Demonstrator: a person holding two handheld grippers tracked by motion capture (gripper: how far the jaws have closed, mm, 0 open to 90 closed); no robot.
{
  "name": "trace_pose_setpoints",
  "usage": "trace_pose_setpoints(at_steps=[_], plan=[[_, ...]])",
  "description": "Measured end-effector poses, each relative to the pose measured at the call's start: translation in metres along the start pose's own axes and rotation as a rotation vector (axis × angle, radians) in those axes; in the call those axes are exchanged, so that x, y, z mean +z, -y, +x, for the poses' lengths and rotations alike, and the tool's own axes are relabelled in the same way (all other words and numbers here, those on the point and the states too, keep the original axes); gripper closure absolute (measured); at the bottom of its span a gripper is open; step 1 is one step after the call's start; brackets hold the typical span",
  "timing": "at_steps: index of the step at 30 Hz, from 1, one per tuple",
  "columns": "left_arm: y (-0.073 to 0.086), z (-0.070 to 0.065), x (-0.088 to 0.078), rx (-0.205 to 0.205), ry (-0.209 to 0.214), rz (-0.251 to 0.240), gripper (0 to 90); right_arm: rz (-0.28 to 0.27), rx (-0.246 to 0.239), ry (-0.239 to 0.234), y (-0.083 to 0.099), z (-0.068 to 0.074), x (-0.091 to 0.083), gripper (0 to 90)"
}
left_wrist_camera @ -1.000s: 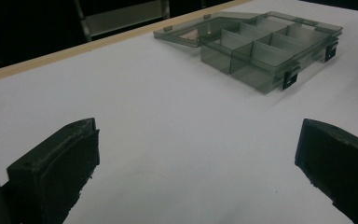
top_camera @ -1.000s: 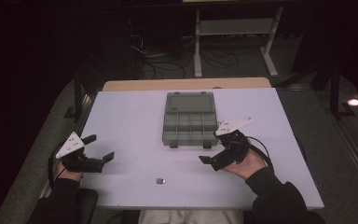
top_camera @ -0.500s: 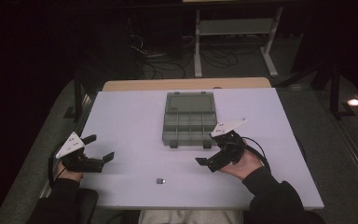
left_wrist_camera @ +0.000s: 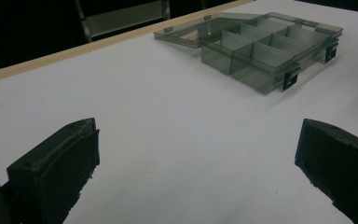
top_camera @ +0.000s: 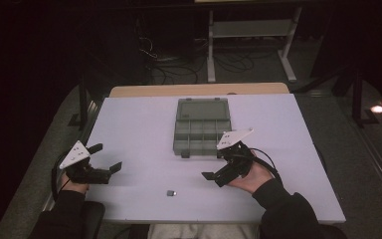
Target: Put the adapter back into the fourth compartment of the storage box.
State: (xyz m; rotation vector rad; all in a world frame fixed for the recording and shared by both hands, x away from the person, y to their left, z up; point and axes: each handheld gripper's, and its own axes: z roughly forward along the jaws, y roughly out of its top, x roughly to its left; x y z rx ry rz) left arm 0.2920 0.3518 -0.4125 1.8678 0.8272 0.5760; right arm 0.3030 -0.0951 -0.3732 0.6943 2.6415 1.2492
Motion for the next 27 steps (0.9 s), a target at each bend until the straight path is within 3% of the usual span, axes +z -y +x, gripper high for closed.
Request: trace_pose_setpoints(at_steps=[27], plan=[[0.0, 0.0, 0.0, 0.002, 0.009, 0.001, 0.0, 0.063, -0.059, -0.061, -0.005, 0.018, 0.027, 0.0]])
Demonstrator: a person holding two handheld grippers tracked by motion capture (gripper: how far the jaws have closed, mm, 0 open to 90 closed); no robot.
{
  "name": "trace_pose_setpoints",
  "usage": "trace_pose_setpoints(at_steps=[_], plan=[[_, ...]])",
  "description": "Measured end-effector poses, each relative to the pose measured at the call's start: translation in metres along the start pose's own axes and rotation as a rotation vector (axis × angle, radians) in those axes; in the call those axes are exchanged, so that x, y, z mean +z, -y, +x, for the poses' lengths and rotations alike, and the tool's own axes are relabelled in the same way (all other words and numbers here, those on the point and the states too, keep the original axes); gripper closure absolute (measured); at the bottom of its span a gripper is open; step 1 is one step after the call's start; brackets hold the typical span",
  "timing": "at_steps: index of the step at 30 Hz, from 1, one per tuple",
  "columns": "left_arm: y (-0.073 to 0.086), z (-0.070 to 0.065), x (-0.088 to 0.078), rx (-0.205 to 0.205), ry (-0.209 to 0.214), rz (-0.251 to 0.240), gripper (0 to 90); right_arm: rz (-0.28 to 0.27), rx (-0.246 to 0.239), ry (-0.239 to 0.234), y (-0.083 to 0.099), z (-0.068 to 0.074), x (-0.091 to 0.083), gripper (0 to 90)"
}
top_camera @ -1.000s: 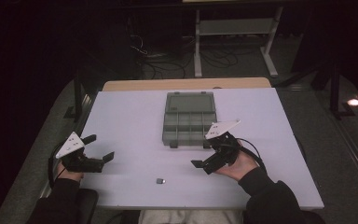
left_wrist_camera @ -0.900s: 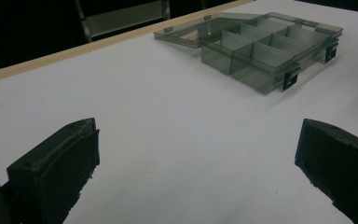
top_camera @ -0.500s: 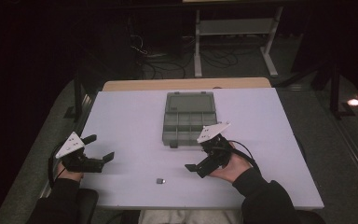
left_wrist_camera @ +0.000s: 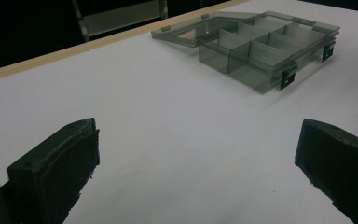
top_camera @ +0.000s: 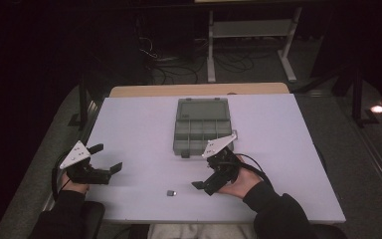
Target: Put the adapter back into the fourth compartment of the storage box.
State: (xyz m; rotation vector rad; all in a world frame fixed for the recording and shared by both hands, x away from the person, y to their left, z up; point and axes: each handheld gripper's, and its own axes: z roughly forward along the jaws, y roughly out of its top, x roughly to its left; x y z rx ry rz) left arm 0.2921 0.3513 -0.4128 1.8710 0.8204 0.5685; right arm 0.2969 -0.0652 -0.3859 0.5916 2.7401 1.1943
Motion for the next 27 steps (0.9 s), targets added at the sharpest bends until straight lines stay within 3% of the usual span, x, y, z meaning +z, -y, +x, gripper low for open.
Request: trace_pose_setpoints(at_steps=[16, 27], plan=[[0.0, 0.0, 0.0, 0.002, -0.003, -0.001, 0.0, 0.018, -0.026, -0.025, -0.003, 0.01, 0.011, 0.0], [-0.001, 0.001, -0.001, -0.008, 0.0, -0.018, 0.0, 0.07, -0.065, -0.06, -0.003, 0.022, 0.027, 0.0]])
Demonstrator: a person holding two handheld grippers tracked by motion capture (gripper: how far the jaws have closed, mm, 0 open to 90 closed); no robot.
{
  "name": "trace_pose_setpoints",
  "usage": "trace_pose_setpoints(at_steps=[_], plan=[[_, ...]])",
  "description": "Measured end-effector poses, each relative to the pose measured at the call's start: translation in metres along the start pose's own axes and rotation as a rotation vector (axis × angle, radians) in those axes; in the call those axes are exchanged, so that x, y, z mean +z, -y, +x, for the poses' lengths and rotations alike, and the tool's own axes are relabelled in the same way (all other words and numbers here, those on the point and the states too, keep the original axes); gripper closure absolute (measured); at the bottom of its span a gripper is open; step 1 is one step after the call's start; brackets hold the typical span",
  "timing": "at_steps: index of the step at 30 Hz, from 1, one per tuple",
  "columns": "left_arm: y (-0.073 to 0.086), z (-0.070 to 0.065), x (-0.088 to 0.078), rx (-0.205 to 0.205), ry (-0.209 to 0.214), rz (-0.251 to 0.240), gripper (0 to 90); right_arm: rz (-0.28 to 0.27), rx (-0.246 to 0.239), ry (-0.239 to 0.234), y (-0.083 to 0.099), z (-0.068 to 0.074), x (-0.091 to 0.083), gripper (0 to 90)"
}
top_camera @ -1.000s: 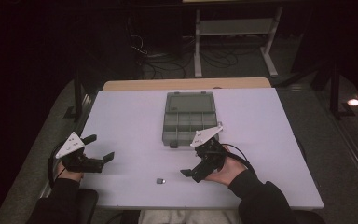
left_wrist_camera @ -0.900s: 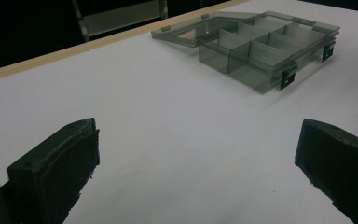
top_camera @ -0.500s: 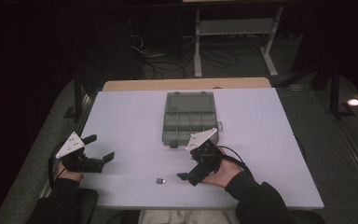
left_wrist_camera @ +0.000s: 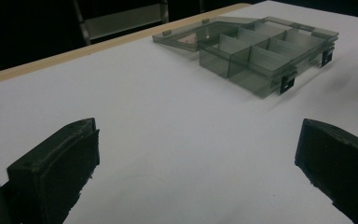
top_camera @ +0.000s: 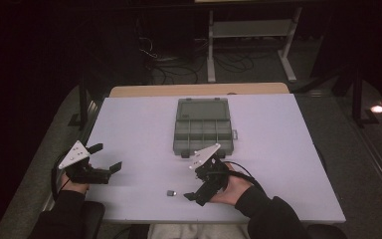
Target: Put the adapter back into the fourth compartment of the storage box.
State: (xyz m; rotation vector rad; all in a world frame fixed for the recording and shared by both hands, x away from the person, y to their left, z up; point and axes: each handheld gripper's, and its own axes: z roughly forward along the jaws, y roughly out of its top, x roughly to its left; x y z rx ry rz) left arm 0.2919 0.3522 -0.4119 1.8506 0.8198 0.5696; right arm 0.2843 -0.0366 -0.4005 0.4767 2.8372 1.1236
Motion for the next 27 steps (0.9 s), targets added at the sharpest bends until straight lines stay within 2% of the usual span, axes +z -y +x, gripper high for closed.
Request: trace_pose_setpoints(at_steps=[6, 11, 21, 27], plan=[[0.0, -0.002, 0.002, 0.022, 0.01, 0.02, 0.0, 0.013, -0.005, -0.014, -0.001, 0.004, 0.006, 0.0], [0.0, -0.001, 0.001, 0.009, 0.004, 0.012, 0.0, 0.039, -0.019, -0.024, -0.001, 0.008, 0.014, 0.0], [0.0, -0.001, 0.002, 0.014, 0.005, 0.016, 0.0, 0.045, -0.028, -0.036, -0.005, 0.011, 0.022, 0.0], [0.0, -0.001, 0.001, 0.013, 0.004, 0.016, 0.0, 0.04, -0.042, -0.059, -0.01, 0.011, 0.026, 4.7]])
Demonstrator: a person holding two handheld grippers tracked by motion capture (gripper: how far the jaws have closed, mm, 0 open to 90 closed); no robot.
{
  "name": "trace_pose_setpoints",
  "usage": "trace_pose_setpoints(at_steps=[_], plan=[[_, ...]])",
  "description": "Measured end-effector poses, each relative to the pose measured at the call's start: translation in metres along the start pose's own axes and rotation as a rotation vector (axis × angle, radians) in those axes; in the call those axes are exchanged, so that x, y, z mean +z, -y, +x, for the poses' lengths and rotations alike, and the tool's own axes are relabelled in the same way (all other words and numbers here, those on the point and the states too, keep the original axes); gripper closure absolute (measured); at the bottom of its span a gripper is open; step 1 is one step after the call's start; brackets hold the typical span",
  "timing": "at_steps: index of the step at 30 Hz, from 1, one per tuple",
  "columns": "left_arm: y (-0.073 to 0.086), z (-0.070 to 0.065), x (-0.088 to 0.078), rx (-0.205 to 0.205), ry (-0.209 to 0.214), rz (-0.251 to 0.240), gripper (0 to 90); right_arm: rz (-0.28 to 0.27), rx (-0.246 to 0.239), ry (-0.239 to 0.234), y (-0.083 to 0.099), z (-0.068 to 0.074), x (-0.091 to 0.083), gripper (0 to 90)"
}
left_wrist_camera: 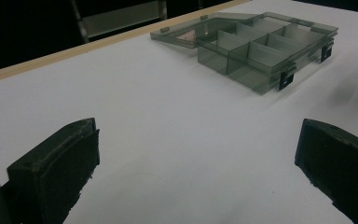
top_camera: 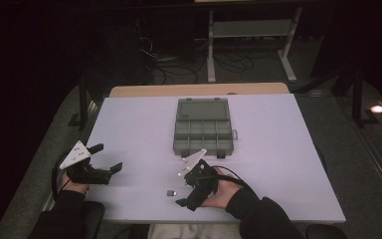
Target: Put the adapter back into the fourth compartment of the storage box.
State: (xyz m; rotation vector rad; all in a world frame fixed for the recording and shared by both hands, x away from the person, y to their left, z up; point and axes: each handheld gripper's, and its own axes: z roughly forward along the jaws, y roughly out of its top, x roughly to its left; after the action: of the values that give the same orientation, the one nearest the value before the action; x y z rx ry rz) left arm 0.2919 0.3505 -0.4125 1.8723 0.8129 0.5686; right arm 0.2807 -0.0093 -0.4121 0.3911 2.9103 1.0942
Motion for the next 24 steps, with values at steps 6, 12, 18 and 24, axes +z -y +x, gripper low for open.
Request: trace_pose_setpoints(at_steps=[6, 12, 18, 24], plan=[[0.0, 0.0, 0.0, 0.0, -0.001, 0.001, 0.0, 0.001, -0.011, -0.027, -0.006, -0.002, 0.005, 10.6], [0.0, 0.0, 0.0, -0.002, -0.002, -0.001, 0.0, 0.022, -0.031, -0.051, -0.011, -0.004, 0.011, 17.0], [0.0, 0.0, 0.0, 0.001, -0.002, -0.001, 0.0, 0.044, -0.051, -0.066, -0.015, -0.004, 0.017, 23.7], [0.0, 0.0, 0.0, -0.002, -0.001, -0.003, 0.0, 0.078, -0.087, -0.069, -0.019, -0.003, 0.027, 34.5]])
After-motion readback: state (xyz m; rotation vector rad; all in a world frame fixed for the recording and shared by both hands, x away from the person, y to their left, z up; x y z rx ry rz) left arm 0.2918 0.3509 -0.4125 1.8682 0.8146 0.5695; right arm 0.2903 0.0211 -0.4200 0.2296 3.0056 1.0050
